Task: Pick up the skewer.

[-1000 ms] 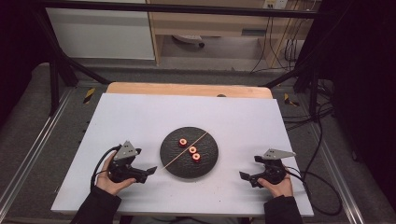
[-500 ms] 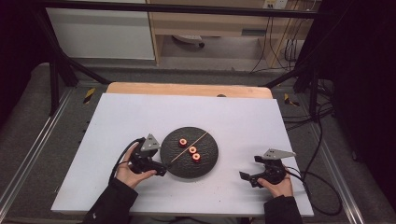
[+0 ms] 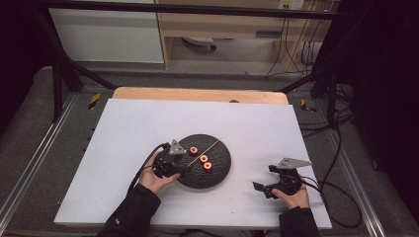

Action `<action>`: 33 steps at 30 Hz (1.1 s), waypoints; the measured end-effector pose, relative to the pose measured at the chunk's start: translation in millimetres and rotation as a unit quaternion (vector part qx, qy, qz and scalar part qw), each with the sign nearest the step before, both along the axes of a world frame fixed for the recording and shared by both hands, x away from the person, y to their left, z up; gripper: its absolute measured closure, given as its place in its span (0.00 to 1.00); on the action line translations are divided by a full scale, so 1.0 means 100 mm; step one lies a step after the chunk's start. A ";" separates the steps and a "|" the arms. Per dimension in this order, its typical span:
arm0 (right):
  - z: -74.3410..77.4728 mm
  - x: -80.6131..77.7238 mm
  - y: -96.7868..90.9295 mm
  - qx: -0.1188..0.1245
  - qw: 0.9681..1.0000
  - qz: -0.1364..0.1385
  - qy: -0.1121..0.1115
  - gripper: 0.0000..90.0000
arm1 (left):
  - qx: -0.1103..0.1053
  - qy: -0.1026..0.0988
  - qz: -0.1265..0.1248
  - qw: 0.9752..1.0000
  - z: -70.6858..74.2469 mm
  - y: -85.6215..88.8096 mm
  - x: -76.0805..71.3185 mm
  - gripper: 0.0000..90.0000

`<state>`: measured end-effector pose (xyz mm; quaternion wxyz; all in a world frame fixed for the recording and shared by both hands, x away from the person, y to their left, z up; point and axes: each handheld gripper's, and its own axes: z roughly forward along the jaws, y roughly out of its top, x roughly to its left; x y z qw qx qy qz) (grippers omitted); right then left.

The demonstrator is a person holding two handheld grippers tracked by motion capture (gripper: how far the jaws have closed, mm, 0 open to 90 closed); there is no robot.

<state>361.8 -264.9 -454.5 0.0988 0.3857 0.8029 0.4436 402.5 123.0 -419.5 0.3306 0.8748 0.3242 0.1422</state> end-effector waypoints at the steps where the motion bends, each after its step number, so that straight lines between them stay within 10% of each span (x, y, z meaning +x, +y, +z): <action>1: 0.00 0.00 0.00 0.001 1.000 0.000 0.001 0.01 | -0.001 0.003 0.000 1.000 -0.01 0.00 0.01 0.56; 14: 0.00 0.00 0.00 0.001 1.000 0.000 0.001 0.01 | 0.008 0.006 -0.014 1.000 -0.07 -0.07 0.01 0.83; 33: 0.00 0.00 0.00 0.002 1.000 0.000 0.003 0.01 | 0.008 0.005 0.001 1.000 -0.10 -0.11 0.00 0.97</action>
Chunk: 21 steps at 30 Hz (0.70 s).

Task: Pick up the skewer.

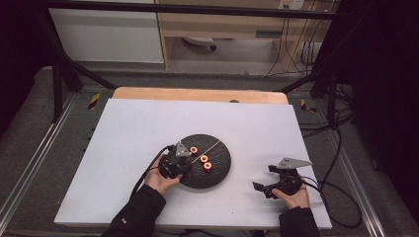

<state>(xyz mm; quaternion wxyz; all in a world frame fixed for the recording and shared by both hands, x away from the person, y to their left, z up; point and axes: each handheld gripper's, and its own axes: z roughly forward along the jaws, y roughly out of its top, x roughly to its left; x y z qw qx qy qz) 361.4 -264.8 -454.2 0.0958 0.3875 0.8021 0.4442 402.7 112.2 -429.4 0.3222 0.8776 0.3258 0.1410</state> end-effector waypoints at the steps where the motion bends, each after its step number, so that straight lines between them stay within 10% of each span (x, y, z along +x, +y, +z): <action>1: 0.00 0.00 0.00 -0.001 1.000 0.001 0.000 0.01 | 0.000 0.001 0.001 1.000 0.00 0.00 0.00 0.97; 21: 0.10 0.01 0.10 -0.023 0.999 0.006 -0.028 0.01 | -0.035 -0.018 0.000 0.999 0.16 0.24 -0.09 0.98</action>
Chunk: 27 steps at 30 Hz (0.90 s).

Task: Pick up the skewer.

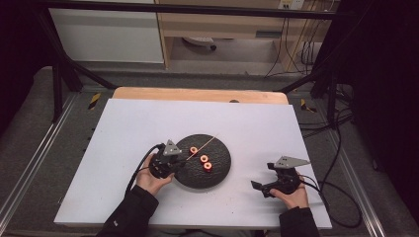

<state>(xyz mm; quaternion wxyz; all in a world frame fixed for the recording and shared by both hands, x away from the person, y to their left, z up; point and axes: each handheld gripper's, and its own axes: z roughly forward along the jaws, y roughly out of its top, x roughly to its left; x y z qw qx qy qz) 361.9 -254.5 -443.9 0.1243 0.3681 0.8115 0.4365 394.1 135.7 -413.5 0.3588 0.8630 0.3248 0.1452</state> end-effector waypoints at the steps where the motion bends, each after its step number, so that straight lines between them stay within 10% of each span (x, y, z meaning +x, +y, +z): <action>1: 0.01 0.00 0.02 -0.008 1.000 -0.002 -0.002 0.01 | 0.001 0.000 -0.003 1.000 0.01 0.00 -0.01 0.98; 17: 0.24 -0.01 0.51 -0.086 0.994 0.050 -0.055 0.02 | 0.007 -0.003 -0.050 0.999 0.12 -0.21 -0.11 0.98; 27: 0.32 0.00 0.71 -0.151 0.980 0.082 -0.102 0.08 | 0.017 -0.003 -0.084 0.996 0.15 -0.46 -0.16 0.98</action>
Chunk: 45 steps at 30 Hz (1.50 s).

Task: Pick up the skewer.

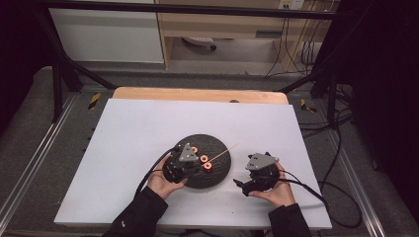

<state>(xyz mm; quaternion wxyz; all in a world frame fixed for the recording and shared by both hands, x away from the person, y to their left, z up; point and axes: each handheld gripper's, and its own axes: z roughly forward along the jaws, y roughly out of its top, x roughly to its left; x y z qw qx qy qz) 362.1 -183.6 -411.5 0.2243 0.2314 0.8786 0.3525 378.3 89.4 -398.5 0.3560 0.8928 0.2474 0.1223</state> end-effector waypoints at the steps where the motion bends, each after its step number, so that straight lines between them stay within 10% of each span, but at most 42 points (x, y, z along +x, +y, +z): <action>1: 0.01 0.00 0.02 -0.006 1.000 0.004 -0.005 0.09 | 0.001 0.000 -0.003 1.000 0.00 -0.02 0.00 0.98; 12: 0.08 -0.02 0.20 -0.073 0.995 0.053 -0.050 0.18 | 0.019 0.005 -0.029 0.999 0.00 -0.21 -0.04 0.98; 21: 0.08 -0.02 0.27 -0.124 0.984 0.098 -0.086 0.28 | 0.030 0.009 -0.045 0.999 0.00 -0.32 -0.06 0.98; 27: 0.05 -0.03 0.28 -0.171 0.969 0.135 -0.115 0.41 | 0.041 0.010 -0.057 0.997 0.00 -0.40 -0.07 0.98; 33: 0.04 -0.02 0.33 -0.224 0.947 0.180 -0.145 0.52 | 0.051 0.008 -0.070 0.996 0.02 -0.48 -0.10 0.98; 45: -0.01 -0.02 0.35 -0.274 0.925 0.216 -0.148 0.76 | 0.057 0.006 -0.081 0.995 0.02 -0.55 -0.12 0.98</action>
